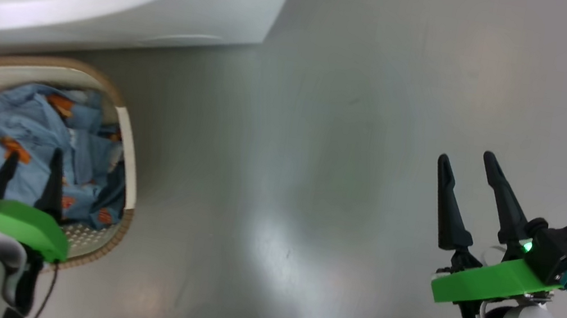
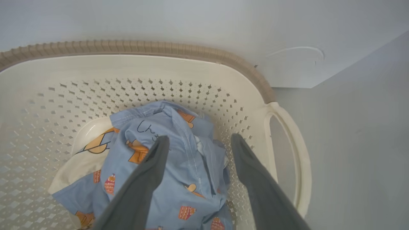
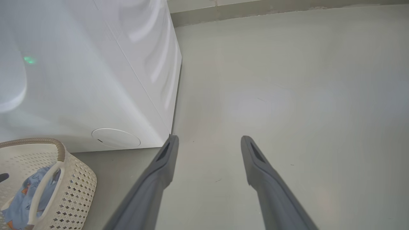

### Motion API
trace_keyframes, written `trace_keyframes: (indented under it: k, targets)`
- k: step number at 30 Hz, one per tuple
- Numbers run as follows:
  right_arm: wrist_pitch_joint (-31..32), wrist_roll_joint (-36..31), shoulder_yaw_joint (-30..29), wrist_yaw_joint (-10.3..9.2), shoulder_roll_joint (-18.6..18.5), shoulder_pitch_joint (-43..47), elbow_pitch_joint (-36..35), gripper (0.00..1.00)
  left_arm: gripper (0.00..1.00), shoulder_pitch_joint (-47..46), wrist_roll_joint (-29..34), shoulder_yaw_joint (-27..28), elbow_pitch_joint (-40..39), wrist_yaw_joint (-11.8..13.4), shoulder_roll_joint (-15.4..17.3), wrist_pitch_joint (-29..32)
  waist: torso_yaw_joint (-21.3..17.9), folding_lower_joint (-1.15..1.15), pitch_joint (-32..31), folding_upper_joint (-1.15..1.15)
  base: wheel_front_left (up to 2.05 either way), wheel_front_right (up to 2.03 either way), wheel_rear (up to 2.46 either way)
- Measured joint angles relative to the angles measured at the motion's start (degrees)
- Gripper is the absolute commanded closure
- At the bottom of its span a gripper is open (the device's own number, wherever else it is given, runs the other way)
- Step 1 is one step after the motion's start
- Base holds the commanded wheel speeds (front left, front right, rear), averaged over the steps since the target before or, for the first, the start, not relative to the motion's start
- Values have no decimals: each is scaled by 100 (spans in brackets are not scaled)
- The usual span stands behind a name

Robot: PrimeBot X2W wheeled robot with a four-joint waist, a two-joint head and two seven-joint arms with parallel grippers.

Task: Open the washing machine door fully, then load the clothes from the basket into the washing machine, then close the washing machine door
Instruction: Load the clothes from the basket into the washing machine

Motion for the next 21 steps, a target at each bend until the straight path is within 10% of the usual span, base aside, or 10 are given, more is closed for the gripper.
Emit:
trace_keyframes:
  k: [21]
  targets:
    - [-1, 319, 20, 0, 4, -162, -130, 0, 0, -1302, -96, 196, 1868, 282, 503, 165, -480, 0, 965, 0, 0, 0, 0]
